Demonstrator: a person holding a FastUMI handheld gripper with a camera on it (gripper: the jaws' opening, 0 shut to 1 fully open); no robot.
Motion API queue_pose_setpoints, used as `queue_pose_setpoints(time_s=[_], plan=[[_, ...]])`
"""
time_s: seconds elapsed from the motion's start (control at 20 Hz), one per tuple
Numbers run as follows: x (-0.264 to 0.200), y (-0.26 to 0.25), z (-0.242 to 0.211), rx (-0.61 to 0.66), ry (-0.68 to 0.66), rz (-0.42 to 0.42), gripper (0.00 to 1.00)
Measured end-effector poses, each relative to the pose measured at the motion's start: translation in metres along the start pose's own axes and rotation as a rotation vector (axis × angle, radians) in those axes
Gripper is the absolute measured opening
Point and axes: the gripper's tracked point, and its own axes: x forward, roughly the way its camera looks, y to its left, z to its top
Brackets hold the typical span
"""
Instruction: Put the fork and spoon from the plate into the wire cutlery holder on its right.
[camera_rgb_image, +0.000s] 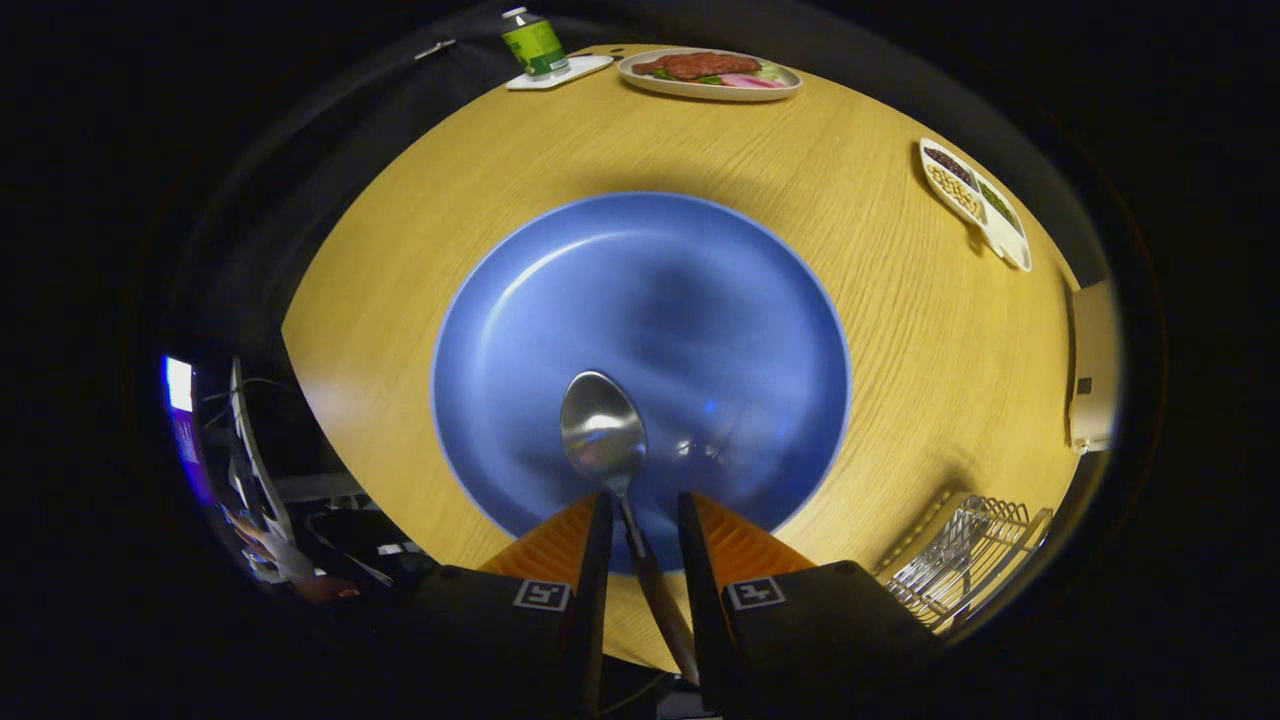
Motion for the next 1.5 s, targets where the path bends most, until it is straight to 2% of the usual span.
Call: queue_pose_setpoints(time_s=[0.05, 0.1, 0.15, 0.3, 0.5, 0.6, 0.7, 0.9, 1.05, 1.2, 1.5], plan=[[0.0, 0.0, 0.006, -0.027, -0.008, -0.016, 0.31], [0.002, -0.002, 0.003, -0.034, 0.004, -0.028, 0.13], [0.003, 0.001, 0.001, -0.015, 0.014, -0.017, 0.06], [-0.015, 0.013, 0.03, 0.131, -0.082, 0.09, 0.05], [-0.027, 0.0, 0.049, 0.221, -0.117, 0.12, 0.05], [-0.04, -0.001, 0.055, 0.29, -0.139, 0.167, 0.05], [-0.06, -0.002, 0.059, 0.324, -0.163, 0.211, 0.05], [-0.109, -0.023, 0.054, 0.355, -0.203, 0.245, 0.05], [-0.144, -0.053, 0.038, 0.396, -0.207, 0.249, 0.05], [-0.169, -0.091, 0.009, 0.41, -0.172, 0.21, 0.05], [-0.19, -0.145, -0.066, 0.444, 0.012, 0.152, 0.05]])
